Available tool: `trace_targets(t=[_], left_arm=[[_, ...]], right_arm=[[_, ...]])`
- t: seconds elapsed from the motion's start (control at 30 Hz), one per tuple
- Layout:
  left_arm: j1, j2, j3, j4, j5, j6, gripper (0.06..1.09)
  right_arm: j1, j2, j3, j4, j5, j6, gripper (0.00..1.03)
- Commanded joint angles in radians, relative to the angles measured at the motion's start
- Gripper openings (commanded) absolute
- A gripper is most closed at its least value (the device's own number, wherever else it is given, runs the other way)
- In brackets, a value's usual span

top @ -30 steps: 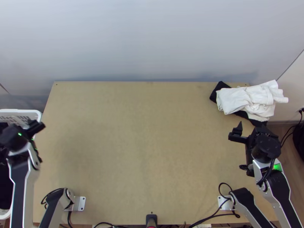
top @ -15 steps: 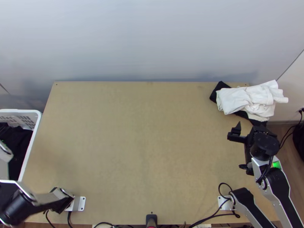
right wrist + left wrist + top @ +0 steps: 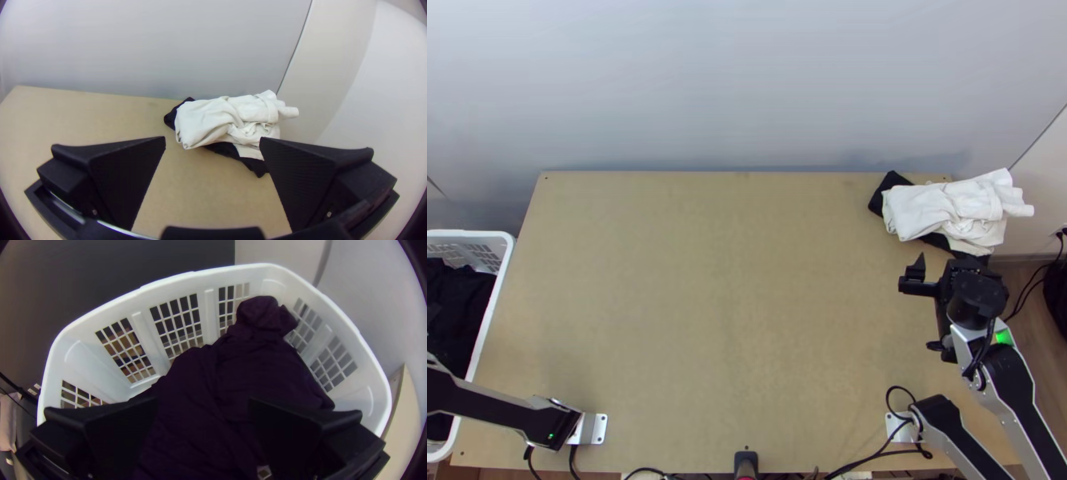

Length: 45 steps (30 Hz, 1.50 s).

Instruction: Fold the t-shirt

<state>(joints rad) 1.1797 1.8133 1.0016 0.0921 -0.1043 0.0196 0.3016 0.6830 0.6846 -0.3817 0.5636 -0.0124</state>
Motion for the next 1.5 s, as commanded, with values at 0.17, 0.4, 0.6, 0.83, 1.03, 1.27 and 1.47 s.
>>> trace_targets(t=[0.17,0.4,0.6,0.83,1.03,1.27,1.47], left_arm=[[0.037,0.371,0.281,-0.043,-0.077,0.013,1.03],[0.038,0.531,0.41,-0.081,-0.094,0.011,1.03],[0.035,0.613,0.424,-0.084,-0.1,0.005,1.02],[0.032,0.623,0.419,-0.061,-0.1,0.016,0.63],[0.031,0.63,0.43,-0.038,-0.1,0.039,0.45],[0.032,0.643,0.413,-0.037,-0.1,0.042,0.09],[0.04,0.566,0.376,-0.038,-0.067,0.014,0.1]], right_arm=[[0.019,0.059,0.049,-0.028,0.001,-0.024,0.98],[0.025,0.062,0.041,-0.039,0.009,-0.04,0.98],[0.042,0.07,0.044,-0.039,0.028,-0.058,0.98],[0.059,0.096,0.046,-0.034,0.039,-0.054,0.98],[0.062,0.101,0.038,-0.033,0.044,-0.052,0.98],[0.06,0.101,0.038,-0.039,0.047,-0.054,0.98],[0.064,0.11,0.046,-0.033,0.047,-0.054,0.98]])
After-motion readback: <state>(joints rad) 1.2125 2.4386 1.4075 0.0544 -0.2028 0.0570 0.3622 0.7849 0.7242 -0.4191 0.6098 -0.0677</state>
